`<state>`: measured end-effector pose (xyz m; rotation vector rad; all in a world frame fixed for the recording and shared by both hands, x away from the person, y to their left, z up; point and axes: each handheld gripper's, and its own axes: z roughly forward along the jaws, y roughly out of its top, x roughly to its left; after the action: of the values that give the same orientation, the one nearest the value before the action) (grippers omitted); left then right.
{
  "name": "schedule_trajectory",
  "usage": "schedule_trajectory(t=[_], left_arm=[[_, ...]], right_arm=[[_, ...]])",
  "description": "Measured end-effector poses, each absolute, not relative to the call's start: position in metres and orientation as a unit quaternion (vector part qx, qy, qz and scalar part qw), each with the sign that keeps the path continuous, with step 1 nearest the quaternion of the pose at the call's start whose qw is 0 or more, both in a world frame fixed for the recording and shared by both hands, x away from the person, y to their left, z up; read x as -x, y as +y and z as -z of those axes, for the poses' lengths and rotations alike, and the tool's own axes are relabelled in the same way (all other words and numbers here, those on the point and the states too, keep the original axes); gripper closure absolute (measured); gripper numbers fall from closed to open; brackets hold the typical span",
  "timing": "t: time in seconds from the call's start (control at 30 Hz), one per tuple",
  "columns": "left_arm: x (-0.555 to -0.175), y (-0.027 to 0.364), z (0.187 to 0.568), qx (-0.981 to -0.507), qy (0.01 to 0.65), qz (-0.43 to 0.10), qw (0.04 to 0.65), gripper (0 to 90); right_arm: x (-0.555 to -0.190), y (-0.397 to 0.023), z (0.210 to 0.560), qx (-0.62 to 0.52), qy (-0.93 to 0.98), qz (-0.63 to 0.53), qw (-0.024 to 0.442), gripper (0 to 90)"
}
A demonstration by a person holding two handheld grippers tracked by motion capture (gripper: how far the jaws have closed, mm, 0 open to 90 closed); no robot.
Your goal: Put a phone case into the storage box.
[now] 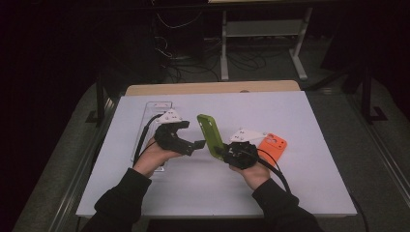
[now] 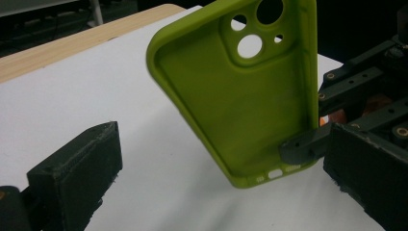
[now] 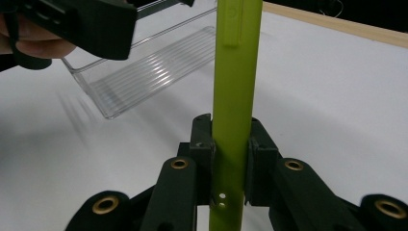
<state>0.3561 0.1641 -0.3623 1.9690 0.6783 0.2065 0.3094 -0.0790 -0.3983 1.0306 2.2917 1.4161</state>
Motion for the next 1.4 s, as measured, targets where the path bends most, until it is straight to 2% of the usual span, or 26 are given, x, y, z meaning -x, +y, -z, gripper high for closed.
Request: schedule_trajectory(t=[0.77,1.4], left_arm=[[-0.353,0.155,0.365,-0.804,0.281,-0.079,0.518,0.0],[-0.355,0.153,0.365,-0.792,0.292,-0.066,0.532,0.0]], right_arm=[[-0.299,-0.059,0.401,-0.33,0.8,-0.489,0.105,76.0],[-0.299,-0.05,0.411,-0.326,0.812,-0.469,0.116,76.0]])
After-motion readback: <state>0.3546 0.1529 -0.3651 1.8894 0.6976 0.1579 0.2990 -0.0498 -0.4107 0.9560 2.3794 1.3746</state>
